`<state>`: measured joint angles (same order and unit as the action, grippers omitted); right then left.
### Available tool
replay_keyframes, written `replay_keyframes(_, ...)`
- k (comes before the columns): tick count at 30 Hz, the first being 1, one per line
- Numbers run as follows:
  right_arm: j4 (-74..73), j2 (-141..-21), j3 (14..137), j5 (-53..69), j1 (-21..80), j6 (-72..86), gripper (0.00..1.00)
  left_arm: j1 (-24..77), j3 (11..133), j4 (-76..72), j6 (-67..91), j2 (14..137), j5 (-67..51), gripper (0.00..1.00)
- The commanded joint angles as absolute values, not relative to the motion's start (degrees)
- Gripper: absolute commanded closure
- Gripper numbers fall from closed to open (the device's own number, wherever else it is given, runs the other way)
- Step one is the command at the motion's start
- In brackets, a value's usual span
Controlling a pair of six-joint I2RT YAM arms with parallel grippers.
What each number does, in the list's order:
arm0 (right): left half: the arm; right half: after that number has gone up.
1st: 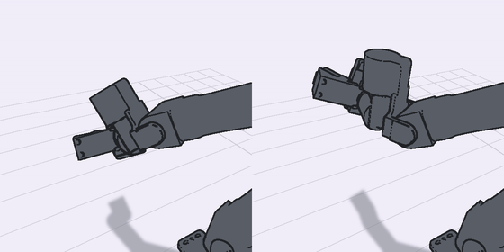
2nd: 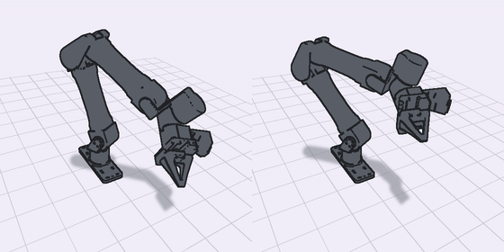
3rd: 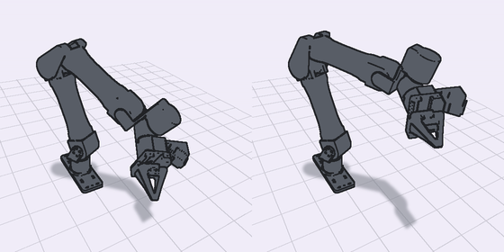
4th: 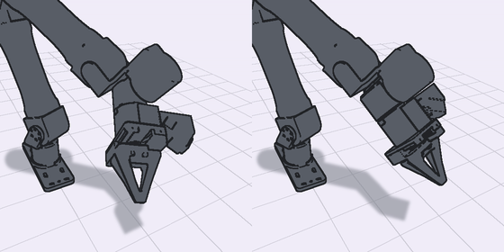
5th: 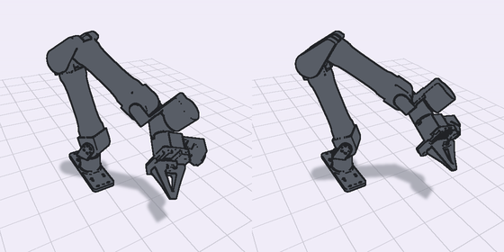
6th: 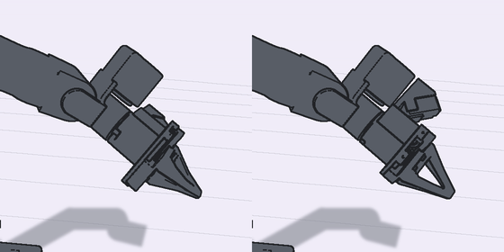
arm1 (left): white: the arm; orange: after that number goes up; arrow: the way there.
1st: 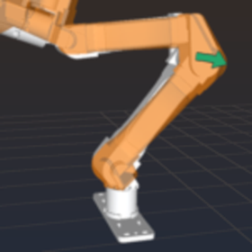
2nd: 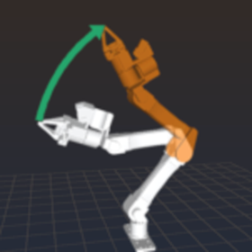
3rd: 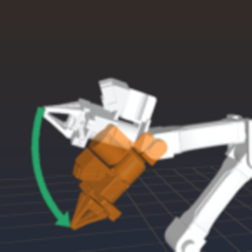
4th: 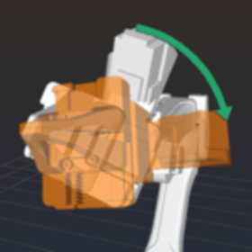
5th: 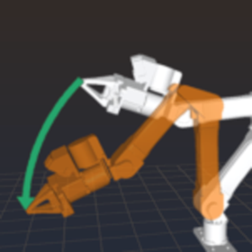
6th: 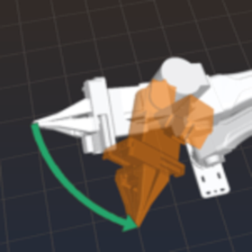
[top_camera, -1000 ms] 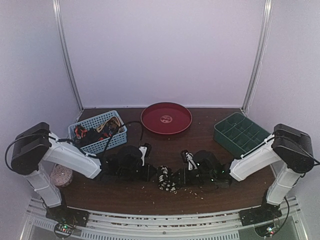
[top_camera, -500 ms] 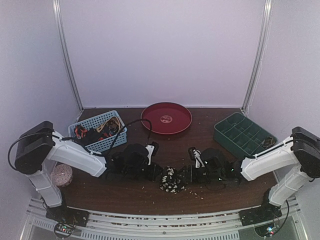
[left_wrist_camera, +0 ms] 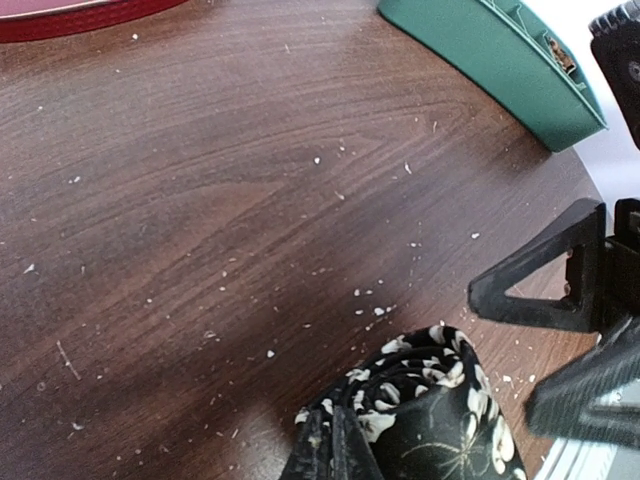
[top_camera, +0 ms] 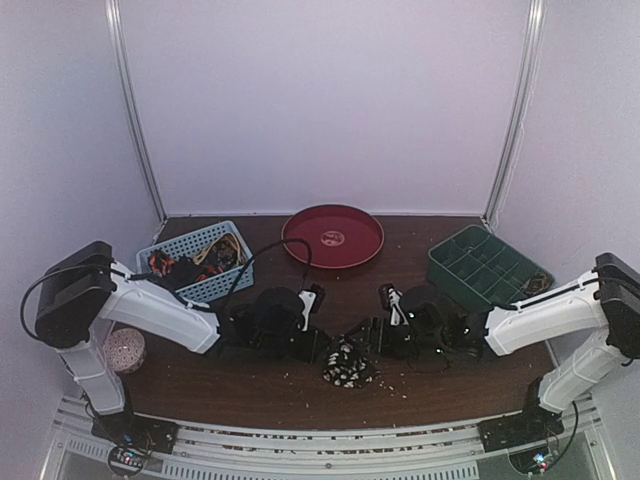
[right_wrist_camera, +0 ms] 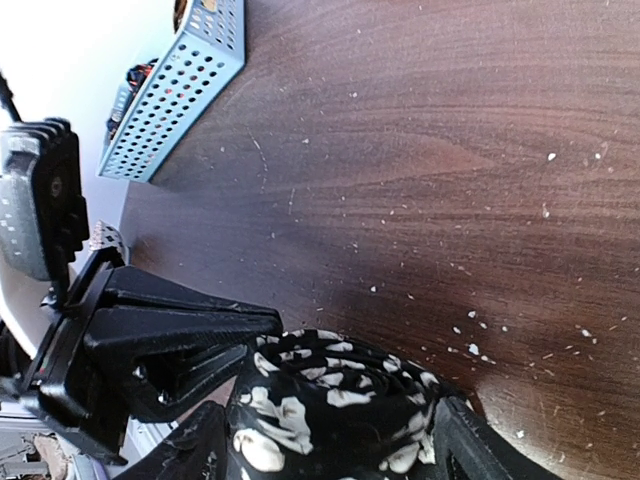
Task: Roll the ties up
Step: Roll the tie at the center of the board.
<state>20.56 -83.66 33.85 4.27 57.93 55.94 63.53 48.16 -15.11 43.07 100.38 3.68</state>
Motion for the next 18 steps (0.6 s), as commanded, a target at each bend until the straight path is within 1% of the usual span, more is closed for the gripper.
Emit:
replay_keyframes(1, 16.45, -86.37, 36.96, 2.25, 59.7, 56.87, 0.3, 64.07, 49.99, -15.68, 43.04, 102.02, 2.99, 0.95)
replay_keyframes(3, 14.98, -87.67, 37.34, 1.56, 60.34, 56.5, 0.32, 64.08, 50.0, -16.18, 43.69, 101.91, 2.92, 0.95)
replay_keyframes(5, 16.32, -87.33, 34.86, 1.09, 60.54, 56.58, 0.37, 64.07, 49.82, -16.87, 43.79, 101.47, 2.73, 0.94)
replay_keyframes(8, 18.64, -85.73, 30.73, 0.22, 61.02, 55.95, 0.42, 64.17, 47.76, -20.04, 42.61, 99.72, 1.35, 0.9)
replay_keyframes(12, 20.01, -85.24, 27.34, 0.3, 62.12, 54.78, 0.45, 64.12, 44.88, -22.71, 37.47, 96.23, 0.7, 0.83)
replay_keyframes(13, 20.55, -84.99, 26.39, 0.05, 62.26, 54.95, 0.45, 64.03, 45.02, -22.57, 34.58, 95.26, -0.09, 0.8)
replay_keyframes(15, 21.87, -84.43, 24.7, -0.11, 62.32, 55.62, 0.46, 63.56, 45.75, -21.85, 27.7, 93.22, -2.64, 0.72)
replay_keyframes(17, 23.02, -83.69, 23.42, -0.26, 62.37, 56.14, 0.46, 62.68, 46.53, -21.5, 17.57, 91.31, -7.51, 0.65)
replay_keyframes(18, 23.43, -83.35, 23.19, -0.31, 62.37, 56.05, 0.45, 62.61, 46.0, -22.37, 11.55, 89.81, -10.38, 0.56)
